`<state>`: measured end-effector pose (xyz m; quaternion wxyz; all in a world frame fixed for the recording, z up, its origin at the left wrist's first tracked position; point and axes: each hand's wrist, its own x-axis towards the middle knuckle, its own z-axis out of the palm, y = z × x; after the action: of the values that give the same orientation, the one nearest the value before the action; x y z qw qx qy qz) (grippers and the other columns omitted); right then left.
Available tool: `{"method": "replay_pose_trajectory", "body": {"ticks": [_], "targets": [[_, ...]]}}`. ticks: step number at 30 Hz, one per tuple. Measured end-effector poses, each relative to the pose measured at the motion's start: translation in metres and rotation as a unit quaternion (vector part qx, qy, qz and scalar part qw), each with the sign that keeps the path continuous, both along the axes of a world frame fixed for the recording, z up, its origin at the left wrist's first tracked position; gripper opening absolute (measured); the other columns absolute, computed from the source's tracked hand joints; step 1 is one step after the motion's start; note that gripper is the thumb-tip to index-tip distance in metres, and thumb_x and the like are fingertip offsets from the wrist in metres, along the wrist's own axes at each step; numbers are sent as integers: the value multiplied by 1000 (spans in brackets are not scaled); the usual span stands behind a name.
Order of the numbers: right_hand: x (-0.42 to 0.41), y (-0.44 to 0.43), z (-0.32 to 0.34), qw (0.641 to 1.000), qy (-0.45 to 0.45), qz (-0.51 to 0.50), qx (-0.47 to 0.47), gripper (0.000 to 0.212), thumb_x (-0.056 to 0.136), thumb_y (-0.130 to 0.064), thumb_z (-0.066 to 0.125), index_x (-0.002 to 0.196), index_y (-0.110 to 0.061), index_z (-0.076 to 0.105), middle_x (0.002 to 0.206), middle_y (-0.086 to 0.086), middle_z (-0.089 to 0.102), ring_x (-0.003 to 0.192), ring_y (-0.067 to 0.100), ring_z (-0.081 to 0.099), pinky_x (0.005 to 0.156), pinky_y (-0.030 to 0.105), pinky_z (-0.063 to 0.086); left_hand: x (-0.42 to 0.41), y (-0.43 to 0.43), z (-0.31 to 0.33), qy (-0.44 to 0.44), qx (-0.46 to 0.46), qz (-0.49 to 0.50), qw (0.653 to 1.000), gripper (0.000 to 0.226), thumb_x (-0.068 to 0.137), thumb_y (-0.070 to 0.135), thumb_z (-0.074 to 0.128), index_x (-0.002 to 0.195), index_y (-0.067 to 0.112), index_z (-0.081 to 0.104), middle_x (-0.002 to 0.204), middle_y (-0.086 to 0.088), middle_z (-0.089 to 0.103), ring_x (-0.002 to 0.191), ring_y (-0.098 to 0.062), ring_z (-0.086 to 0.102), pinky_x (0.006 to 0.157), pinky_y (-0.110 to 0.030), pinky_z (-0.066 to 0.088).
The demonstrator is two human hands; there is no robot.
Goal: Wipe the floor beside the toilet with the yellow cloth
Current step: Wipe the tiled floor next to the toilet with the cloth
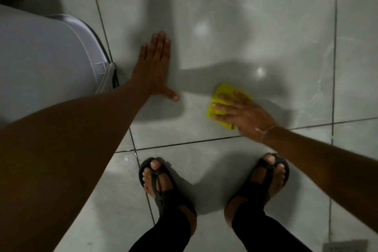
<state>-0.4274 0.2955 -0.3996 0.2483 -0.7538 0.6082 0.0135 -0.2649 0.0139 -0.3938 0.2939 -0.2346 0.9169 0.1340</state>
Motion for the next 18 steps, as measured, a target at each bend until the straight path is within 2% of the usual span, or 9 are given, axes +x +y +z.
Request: {"method": "replay_pose_trajectory", "body": {"ticks": [2, 5, 6, 8, 11, 13, 15, 18], "targets": [[-18, -11, -3, 996, 46, -67, 23, 78, 63, 4, 66, 133, -28, 54, 146, 5, 47, 137, 38, 36, 111, 61, 27, 0, 0, 1, -2, 3, -2, 1000, 168, 32, 92, 63, 151, 0, -13, 161, -24, -15, 150, -38, -15, 121, -58, -2], [3, -57, -6, 971, 74, -221, 60, 77, 77, -4, 56, 145, -30, 32, 157, 3, 28, 146, 37, 14, 117, 58, 10, -2, 0, 0, -1, 2, -5, 1000, 168, 32, 92, 62, 151, 0, -12, 161, -25, -15, 150, -39, -14, 121, -58, -2], [18, -66, -7, 970, 66, -225, 61, 74, 80, -5, 50, 147, -29, 28, 159, 4, 23, 146, 39, 10, 118, 59, 7, -3, 0, 1, -4, 1, -5, 1000, 168, 32, 92, 62, 151, -1, -12, 161, -25, -15, 150, -39, -14, 121, -57, -2], [45, -56, -8, 986, 41, -156, 46, 69, 82, -7, 36, 147, -30, 29, 158, 4, 23, 145, 41, 12, 117, 61, 9, -2, 0, 2, -6, -1, -2, 1000, 168, 32, 92, 62, 151, -1, -11, 161, -25, -15, 150, -39, -14, 121, -57, -1], [47, 5, 0, 999, 39, -28, 1, 61, 79, -10, 33, 130, -32, 56, 144, -2, 50, 135, 32, 42, 107, 60, 35, -3, 2, 3, -8, -3, -6, 1000, 167, 32, 91, 62, 151, -2, -9, 161, -25, -13, 150, -39, -12, 122, -57, 1], [26, 36, 6, 998, 57, 15, -5, 59, 80, -11, 33, 128, -33, 58, 141, -4, 53, 131, 29, 47, 104, 59, 39, -4, 2, 3, -10, -5, -3, 1000, 167, 32, 91, 62, 151, -2, -10, 161, -26, -13, 150, -39, -12, 122, -57, 1], [0, 48, 2, 997, 73, -8, -30, 60, 78, -7, 38, 129, -33, 58, 141, -3, 53, 131, 30, 47, 105, 59, 38, -4, 2, 4, -14, -3, -1, 1000, 167, 32, 92, 62, 151, -1, -12, 161, -25, -15, 150, -39, -13, 122, -57, 1], [-1, 27, 0, 985, 76, -152, 0, 72, 68, 2, 58, 133, -28, 54, 146, 3, 49, 136, 37, 39, 110, 61, 31, -6, 2, 2, -13, 2, 0, 1000, 167, 32, 93, 60, 151, 0, -13, 161, -25, -16, 150, -39, -15, 122, -57, 1]]}}
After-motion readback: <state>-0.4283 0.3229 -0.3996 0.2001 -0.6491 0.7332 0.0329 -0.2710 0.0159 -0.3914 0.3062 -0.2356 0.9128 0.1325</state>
